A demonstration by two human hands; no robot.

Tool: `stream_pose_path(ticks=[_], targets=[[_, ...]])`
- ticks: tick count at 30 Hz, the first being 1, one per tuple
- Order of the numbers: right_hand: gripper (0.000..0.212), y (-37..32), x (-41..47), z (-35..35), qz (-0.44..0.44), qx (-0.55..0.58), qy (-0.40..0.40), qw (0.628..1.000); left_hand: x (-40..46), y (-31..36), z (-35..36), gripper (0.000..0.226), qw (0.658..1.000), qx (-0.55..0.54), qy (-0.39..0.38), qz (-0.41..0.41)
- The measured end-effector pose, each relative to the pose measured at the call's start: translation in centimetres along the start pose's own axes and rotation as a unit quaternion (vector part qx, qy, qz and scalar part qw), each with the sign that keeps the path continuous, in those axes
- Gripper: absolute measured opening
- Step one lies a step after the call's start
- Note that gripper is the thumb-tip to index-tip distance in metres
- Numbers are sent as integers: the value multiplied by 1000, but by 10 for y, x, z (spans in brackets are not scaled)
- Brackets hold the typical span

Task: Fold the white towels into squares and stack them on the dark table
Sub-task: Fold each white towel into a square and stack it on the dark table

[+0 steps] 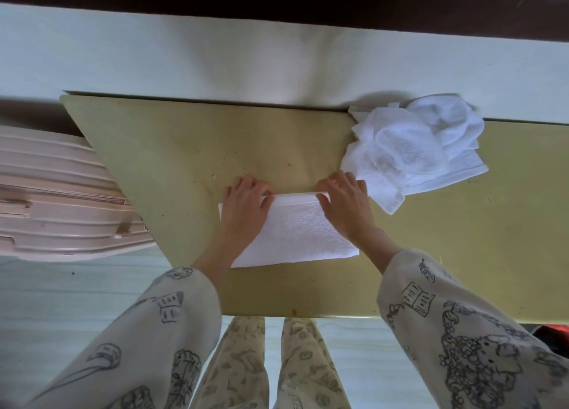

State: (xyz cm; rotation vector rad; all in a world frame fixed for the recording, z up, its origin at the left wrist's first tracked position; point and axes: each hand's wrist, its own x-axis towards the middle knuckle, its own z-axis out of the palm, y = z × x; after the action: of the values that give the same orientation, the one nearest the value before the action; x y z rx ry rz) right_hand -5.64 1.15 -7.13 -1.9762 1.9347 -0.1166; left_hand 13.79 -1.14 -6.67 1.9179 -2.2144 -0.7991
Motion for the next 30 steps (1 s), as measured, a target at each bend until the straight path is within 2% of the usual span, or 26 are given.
stream_pose_path(ticks=[8,13,16,21,30], targets=[[5,-4,4,12,-18,-10,39,999,6,5,11,12,999,1,-15,29],[6,-2,4,13,-31,-12,41,999,7,5,11,16,999,3,-36,9],[3,-1,6,12,-30,-16,24,999,10,6,11,17,999,-1,-42,6],[12,0,11,12,-29,-31,-26,999,9,5,12,13,999,-18,-35,4],[15,-1,19,6,-27,-37,-61,997,12,3,17,11,1000,-13,-15,6]])
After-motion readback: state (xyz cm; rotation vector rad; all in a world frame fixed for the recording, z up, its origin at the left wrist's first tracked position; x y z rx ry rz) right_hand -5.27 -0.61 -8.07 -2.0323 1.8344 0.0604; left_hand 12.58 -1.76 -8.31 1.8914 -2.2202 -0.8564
